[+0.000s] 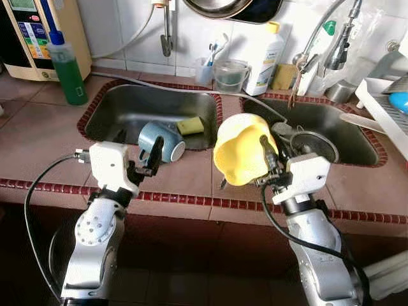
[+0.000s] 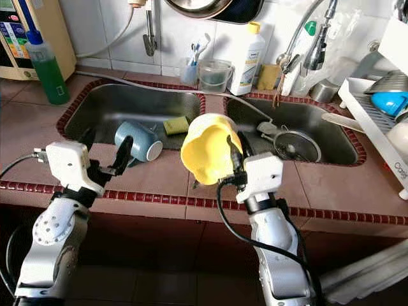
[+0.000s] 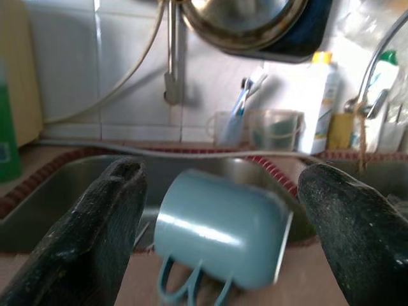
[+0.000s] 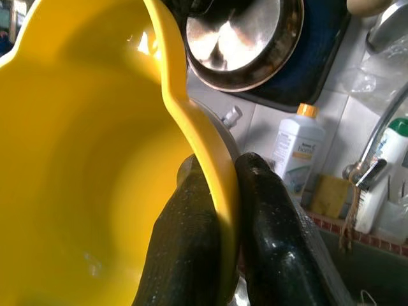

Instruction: Kitchen organization

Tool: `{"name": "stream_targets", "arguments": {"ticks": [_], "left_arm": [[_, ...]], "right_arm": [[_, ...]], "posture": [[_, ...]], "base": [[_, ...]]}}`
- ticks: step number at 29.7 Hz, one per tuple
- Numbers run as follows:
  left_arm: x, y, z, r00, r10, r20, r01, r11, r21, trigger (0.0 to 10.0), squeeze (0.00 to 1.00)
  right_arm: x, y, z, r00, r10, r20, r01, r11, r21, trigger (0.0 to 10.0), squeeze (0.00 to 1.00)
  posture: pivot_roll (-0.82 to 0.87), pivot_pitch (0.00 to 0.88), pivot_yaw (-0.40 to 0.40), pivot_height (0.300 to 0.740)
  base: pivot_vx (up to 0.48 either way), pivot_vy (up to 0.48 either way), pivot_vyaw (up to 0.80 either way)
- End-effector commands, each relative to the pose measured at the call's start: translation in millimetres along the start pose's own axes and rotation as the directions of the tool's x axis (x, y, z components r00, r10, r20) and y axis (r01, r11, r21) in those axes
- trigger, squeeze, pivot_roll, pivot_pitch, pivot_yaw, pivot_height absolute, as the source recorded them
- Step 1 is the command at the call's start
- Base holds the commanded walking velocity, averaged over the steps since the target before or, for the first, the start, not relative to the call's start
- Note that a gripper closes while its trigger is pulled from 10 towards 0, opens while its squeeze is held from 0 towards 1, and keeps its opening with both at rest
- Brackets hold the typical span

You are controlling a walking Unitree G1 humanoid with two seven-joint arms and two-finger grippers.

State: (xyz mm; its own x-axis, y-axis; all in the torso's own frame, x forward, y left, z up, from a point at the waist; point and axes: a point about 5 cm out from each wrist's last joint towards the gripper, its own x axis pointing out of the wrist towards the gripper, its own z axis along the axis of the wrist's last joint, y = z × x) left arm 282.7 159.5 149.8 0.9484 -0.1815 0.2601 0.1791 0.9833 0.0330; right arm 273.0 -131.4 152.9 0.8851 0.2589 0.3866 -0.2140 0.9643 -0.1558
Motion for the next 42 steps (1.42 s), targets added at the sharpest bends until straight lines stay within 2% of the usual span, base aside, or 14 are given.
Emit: {"name": "stream_targets", "arguments": {"ticks": [1,3,5,13,18,24,37,42], "left_arm": [[-1.4,-1.9,-7.0,1.0,0.012,0.001,-0.012,1.0,0.024,10.0,0.0],[-0.6,-3.9,-12.5,1.0,0.006,-0.004,-0.006,0.999,0.051,10.0,0.0],[1.4,-5.8,-19.9,1.0,-0.001,-0.022,0.001,0.999,0.036,10.0,0.0],[12.3,-6.8,-24.4,1.0,0.0,-0.007,0.0,1.0,0.012,10.0,0.0],[17.5,-7.3,-20.7,1.0,-0.022,0.002,0.022,1.0,0.02,10.0,0.0],[16.8,-3.7,-13.9,1.0,-0.011,0.017,0.011,0.999,0.04,10.0,0.0],[19.1,-8.9,4.0,0.997,-0.061,0.053,0.059,0.998,0.033,10.0,0.0],[20.2,-10.4,7.4,0.996,-0.072,0.059,0.07,0.997,0.031,10.0,0.0]], "right_arm": [[-1.7,-2.6,-8.6,1.0,0.006,0.002,-0.006,0.999,-0.054,10.0,0.0],[-1.8,-3.7,-16.4,1.0,-0.002,-0.013,0.001,0.998,-0.059,10.0,0.0],[-0.1,-4.4,-23.5,1.0,-0.013,-0.026,0.012,0.998,-0.067,10.0,0.0],[8.4,-5.6,-29.4,0.999,-0.05,-0.005,0.049,0.998,-0.04,10.0,0.0],[12.2,-6.0,-27.3,0.997,-0.071,0.018,0.071,0.997,-0.024,10.0,0.0],[10.2,-7.0,-22.4,0.995,-0.085,0.046,0.086,0.996,-0.004,10.0,0.0],[12.3,-11.4,-13.8,0.994,-0.087,0.071,0.087,0.996,0.004,10.0,0.0],[12.9,-12.4,-11.8,0.993,-0.089,0.077,0.089,0.996,0.006,10.0,0.0]], "posture": [[-0.09,0.0,-0.065,0.74],[-0.09,0.0,-0.065,0.74],[-0.09,0.0,-0.062,0.74],[-0.1,0.0,-0.056,0.74],[-0.1,0.0,-0.056,0.74],[-0.11,0.0,-0.05,0.74],[-0.1,0.0,-0.06,0.74],[-0.1,0.0,-0.058,0.74]], "base": [[0.0,0.0,0.0],[0.0,0.0,0.0],[0.0,0.0,0.0],[0.0,0.0,0.0],[0.0,0.0,0.0],[0.0,0.0,0.0],[0.0,0.0,0.0],[0.266,0.0,0.0]]}}
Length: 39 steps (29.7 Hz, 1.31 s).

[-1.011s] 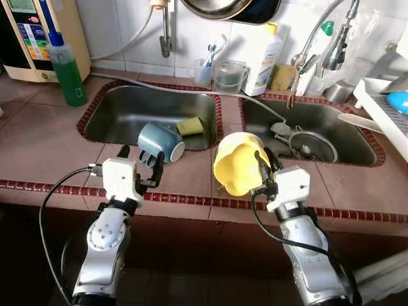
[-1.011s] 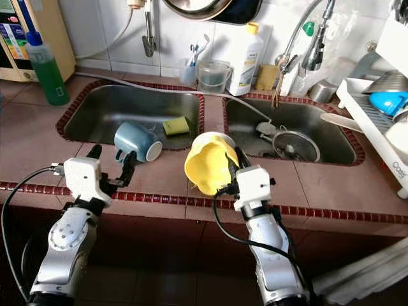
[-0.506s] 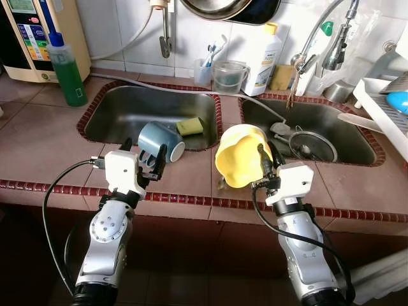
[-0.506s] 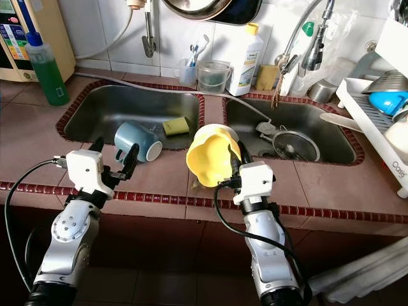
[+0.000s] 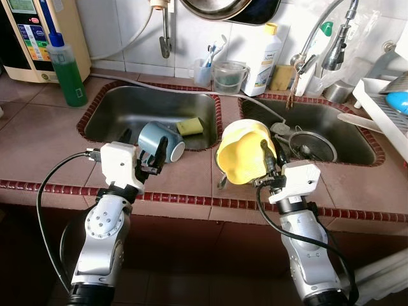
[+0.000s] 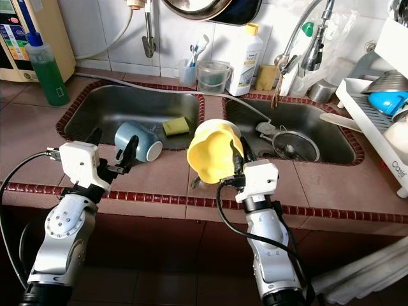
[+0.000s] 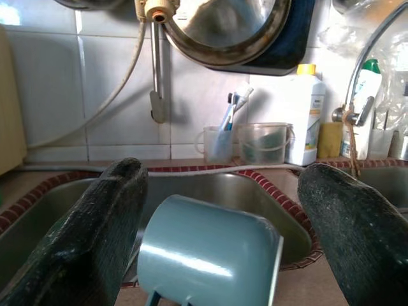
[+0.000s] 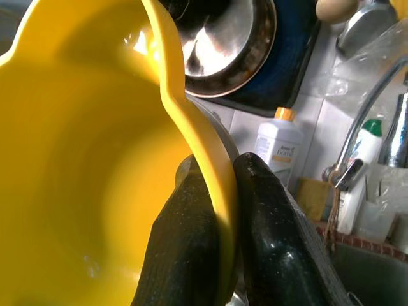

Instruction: Kitchen organization

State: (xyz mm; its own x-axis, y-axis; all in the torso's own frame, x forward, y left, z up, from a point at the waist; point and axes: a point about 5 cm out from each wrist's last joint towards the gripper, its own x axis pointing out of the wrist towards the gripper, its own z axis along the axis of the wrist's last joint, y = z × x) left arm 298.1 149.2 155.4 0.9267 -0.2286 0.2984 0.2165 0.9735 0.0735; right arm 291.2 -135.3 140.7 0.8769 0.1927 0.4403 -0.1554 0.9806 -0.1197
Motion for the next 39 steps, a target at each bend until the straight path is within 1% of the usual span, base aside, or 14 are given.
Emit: {"name": "stream_targets", "arguments": {"ticks": [1,18,39], "left_arm": [[2.7,-3.1,6.5,1.0,-0.024,0.017,0.024,1.0,0.001,10.0,0.0],[4.7,-2.1,12.5,0.999,-0.043,0.013,0.043,0.999,-0.006,10.0,0.0],[4.8,-1.2,14.8,0.999,-0.031,0.014,0.031,0.999,-0.013,10.0,0.0]], "right_arm": [[3.2,-6.5,7.3,0.999,-0.019,0.03,0.019,1.0,-0.003,10.0,0.0],[0.2,-5.1,10.6,0.999,-0.015,0.029,0.015,1.0,0.003,10.0,0.0],[-0.5,-3.7,10.0,1.0,-0.009,0.019,0.008,1.0,0.007,10.0,0.0]], "posture": [[-0.1,0.0,-0.058,0.74],[-0.11,0.0,-0.055,0.74],[-0.1,0.0,-0.057,0.74]], "base": [[0.281,0.0,0.0],[0.318,0.0,0.0],[0.343,0.0,0.0]]}}
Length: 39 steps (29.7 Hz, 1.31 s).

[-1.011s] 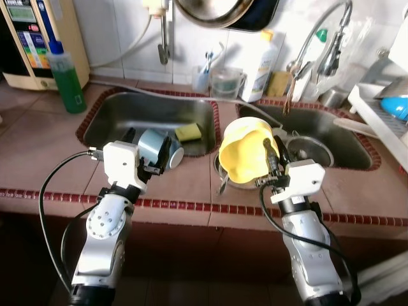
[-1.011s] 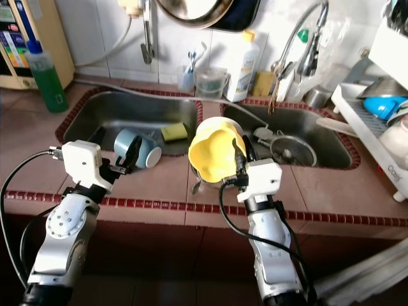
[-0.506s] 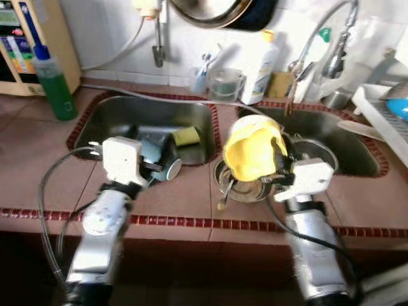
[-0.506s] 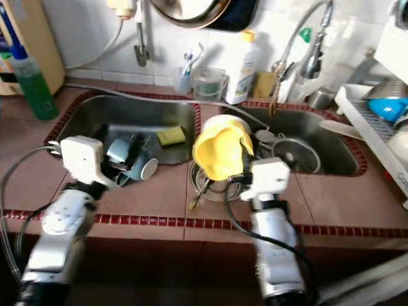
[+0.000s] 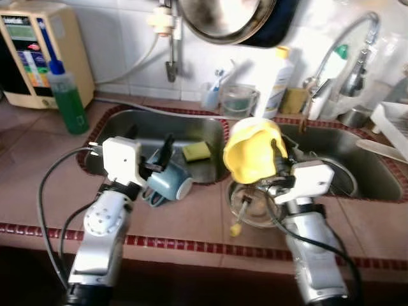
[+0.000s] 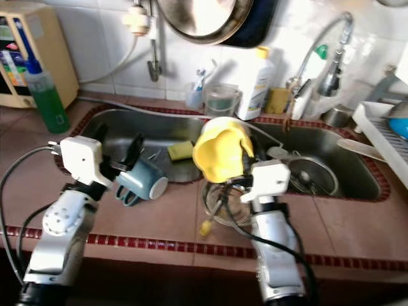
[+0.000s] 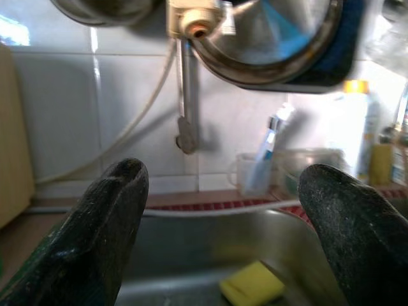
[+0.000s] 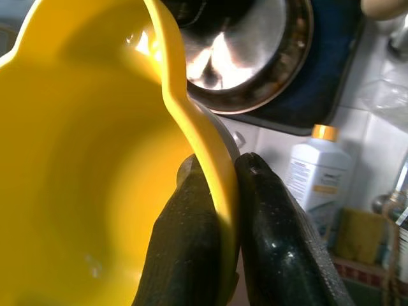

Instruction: Kitchen organization

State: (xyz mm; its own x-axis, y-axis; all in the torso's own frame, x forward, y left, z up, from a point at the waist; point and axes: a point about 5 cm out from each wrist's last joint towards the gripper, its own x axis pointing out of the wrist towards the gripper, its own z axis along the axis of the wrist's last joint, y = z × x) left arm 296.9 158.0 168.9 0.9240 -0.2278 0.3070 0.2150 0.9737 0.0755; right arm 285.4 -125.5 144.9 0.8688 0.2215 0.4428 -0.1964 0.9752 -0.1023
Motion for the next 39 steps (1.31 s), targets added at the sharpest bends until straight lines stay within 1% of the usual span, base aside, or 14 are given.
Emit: {"name": "stream_targets", "arguments": {"ticks": [1,9,14,18,20,24,25,27,30,35,36,39], "left_arm": [[3.9,-10.6,1.6,0.999,-0.031,0.005,0.032,0.999,-0.015,10.0,0.0],[3.9,-10.8,2.1,1.0,-0.029,0.005,0.029,0.999,-0.016,10.0,0.0],[4.4,-10.7,8.7,0.999,-0.035,0.036,0.036,0.999,-0.022,10.0,0.0],[4.6,-15.5,14.1,0.994,-0.104,0.042,0.105,0.994,-0.01,10.0,0.0],[3.1,-19.6,17.3,0.986,-0.161,0.049,0.16,0.987,0.026,10.0,0.0],[2.3,-20.7,21.2,0.98,-0.192,0.052,0.191,0.981,0.021,10.0,0.0],[0.3,-22.6,24.3,0.973,-0.222,0.055,0.22,0.975,0.036,10.0,0.0],[-1.5,-23.7,26.0,0.969,-0.24,0.056,0.238,0.97,0.045,10.0,0.0],[-8.4,-27.5,29.2,0.959,-0.28,0.047,0.277,0.959,0.064,10.0,0.0],[-21.7,-35.0,26.7,0.947,-0.32,0.014,0.319,0.946,0.049,10.0,0.0],[-21.7,-35.0,26.7,0.947,-0.32,0.014,0.319,0.946,0.049,10.0,0.0],[-30.6,-45.6,27.7,0.933,-0.361,0.002,0.361,0.932,0.025,10.0,0.0]], "right_arm": [[0.3,-13.2,3.7,0.999,-0.037,0.013,0.037,0.999,-0.025,10.0,0.0],[-0.1,-11.6,3.0,0.999,-0.034,0.009,0.034,0.999,-0.023,10.0,0.0],[0.1,-12.1,3.1,0.999,-0.034,0.006,0.034,0.999,-0.021,10.0,0.0],[0.1,-12.8,1.4,0.999,-0.04,-0.006,0.04,0.999,-0.012,10.0,0.0],[0.9,-13.1,0.6,0.999,-0.041,-0.012,0.041,0.999,-0.012,10.0,0.0],[2.1,-14.2,-1.0,0.999,-0.043,-0.022,0.043,0.999,-0.007,10.0,0.0],[3.2,-16.0,-1.8,0.998,-0.052,-0.027,0.051,0.999,-0.005,10.0,0.0],[4.0,-16.9,-2.1,0.998,-0.055,-0.029,0.055,0.999,-0.004,10.0,0.0],[6.0,-20.5,-3.3,0.997,-0.068,-0.039,0.068,0.998,-0.002,10.0,0.0],[15.1,-34.7,-8.6,0.988,-0.131,-0.08,0.133,0.991,0.021,10.0,0.0],[15.1,-34.7,-8.6,0.988,-0.131,-0.08,0.133,0.991,0.021,10.0,0.0],[22.3,-43.7,-10.1,0.983,-0.158,-0.095,0.162,0.986,0.038,10.0,0.0]], "posture": [[-0.1,0.0,-0.057,0.74],[-0.1,0.0,-0.057,0.74],[-0.1,0.0,-0.059,0.74],[-0.1,0.0,-0.059,0.74],[-0.1,0.0,-0.059,0.74],[-0.1,0.0,-0.059,0.74],[-0.09,0.0,-0.059,0.74],[-0.09,0.0,-0.059,0.74],[-0.09,0.0,-0.056,0.74],[-0.09,0.0,-0.056,0.74],[-0.09,0.0,-0.056,0.74],[-0.09,0.0,-0.053,0.74]], "base": [[0.334,0.0,0.0],[0.329,0.0,0.0],[0.0,0.0,0.0],[0.0,0.0,0.0],[0.0,0.0,0.0],[0.0,0.0,0.0],[0.0,0.0,0.0],[0.0,0.0,0.0],[0.0,0.0,0.0],[0.0,0.0,0.0],[0.0,0.0,0.0],[0.0,0.0,0.0]]}}
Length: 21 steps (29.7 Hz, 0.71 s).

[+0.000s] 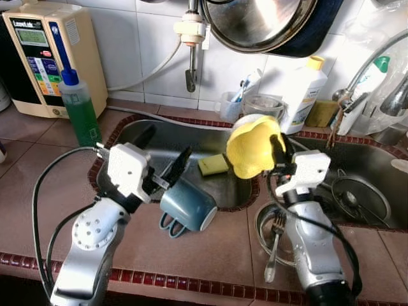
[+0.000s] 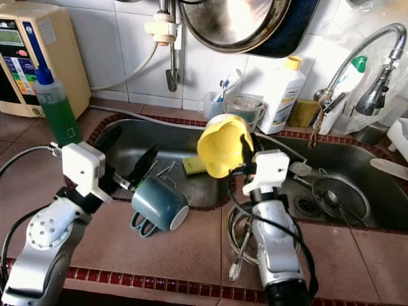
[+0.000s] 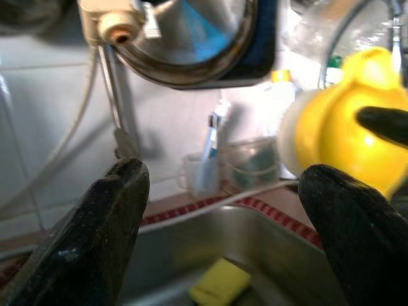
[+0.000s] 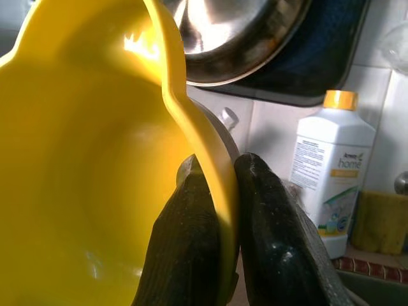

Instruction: Kitchen organization

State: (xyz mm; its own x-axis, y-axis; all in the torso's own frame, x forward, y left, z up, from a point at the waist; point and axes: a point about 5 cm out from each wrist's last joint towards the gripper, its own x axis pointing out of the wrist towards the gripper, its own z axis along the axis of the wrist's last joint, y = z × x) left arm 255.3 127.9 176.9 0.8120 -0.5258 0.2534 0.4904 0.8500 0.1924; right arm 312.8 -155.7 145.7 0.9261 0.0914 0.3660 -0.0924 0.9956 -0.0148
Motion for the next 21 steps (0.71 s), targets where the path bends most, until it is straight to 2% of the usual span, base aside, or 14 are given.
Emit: {"name": "stream_targets", "arguments": {"ticks": [1,12,21], "left_arm": [[0.6,-9.2,7.3,0.999,-0.051,0.017,0.051,0.999,0.0,10.0,0.0],[-10.9,-27.7,17.0,0.989,-0.149,0.001,0.149,0.988,-0.026,10.0,0.0],[-15.1,-29.0,25.1,0.981,-0.192,-0.008,0.192,0.981,-0.022,10.0,0.0]], "right_arm": [[6.5,-9.0,2.6,1.0,-0.032,-0.001,0.032,0.999,0.013,10.0,0.0],[24.5,-18.6,2.7,0.998,0.002,-0.068,0.001,0.999,0.046,10.0,0.0],[43.7,-18.6,5.0,0.989,0.092,-0.119,-0.087,0.995,0.051,10.0,0.0]], "posture": [[-0.09,0.0,-0.053,0.74],[-0.07,0.013,-0.064,0.74],[-0.05,0.073,-0.082,0.74]], "base": [[0.0,0.0,0.0],[0.0,0.0,0.0],[0.0,0.0,0.0]]}}
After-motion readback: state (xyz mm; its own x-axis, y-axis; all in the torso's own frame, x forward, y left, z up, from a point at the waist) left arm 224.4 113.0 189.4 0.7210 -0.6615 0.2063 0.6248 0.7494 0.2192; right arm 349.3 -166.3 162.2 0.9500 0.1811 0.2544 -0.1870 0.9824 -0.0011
